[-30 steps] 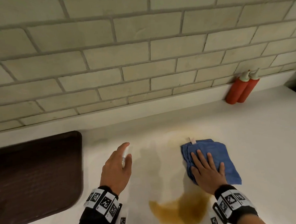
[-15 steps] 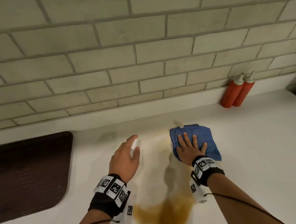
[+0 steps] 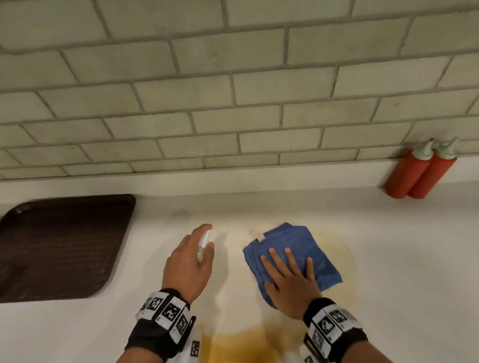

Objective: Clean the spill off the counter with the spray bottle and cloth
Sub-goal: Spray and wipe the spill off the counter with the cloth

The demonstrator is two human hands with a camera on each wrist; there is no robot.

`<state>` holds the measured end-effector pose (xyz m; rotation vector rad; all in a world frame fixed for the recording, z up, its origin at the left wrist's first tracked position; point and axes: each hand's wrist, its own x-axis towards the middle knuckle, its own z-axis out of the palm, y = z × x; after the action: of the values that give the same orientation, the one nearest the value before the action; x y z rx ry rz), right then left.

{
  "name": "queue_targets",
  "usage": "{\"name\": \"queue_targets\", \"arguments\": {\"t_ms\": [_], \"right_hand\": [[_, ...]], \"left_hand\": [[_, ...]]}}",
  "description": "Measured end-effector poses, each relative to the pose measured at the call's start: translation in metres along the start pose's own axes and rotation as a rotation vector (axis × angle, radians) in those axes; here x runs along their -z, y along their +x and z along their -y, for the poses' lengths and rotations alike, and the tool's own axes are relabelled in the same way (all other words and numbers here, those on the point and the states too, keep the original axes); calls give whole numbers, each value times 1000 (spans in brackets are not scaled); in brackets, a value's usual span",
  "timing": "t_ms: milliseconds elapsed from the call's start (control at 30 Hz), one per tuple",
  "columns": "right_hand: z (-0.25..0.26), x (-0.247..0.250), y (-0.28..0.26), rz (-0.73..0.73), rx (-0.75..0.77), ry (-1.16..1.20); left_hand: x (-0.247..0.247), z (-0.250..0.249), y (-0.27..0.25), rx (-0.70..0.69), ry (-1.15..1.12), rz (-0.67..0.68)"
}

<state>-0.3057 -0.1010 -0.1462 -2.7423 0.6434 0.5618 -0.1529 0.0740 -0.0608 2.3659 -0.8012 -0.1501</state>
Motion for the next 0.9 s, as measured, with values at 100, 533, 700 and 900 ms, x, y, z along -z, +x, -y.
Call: {"name": "queue_targets", "arguments": {"t_ms": [100, 533, 700, 900], "right_hand": [[-24, 0, -2, 16, -34, 30], [15, 56, 96, 38, -92, 111], [47, 26, 68, 46, 9, 21], [64, -9, 9, 19, 5, 7]], "left_hand": [[1, 1, -6, 28, 27, -16], [33, 24, -32, 119, 30, -71], [48, 45, -27, 134, 17, -69], [58, 67, -22, 147, -18, -55]]}}
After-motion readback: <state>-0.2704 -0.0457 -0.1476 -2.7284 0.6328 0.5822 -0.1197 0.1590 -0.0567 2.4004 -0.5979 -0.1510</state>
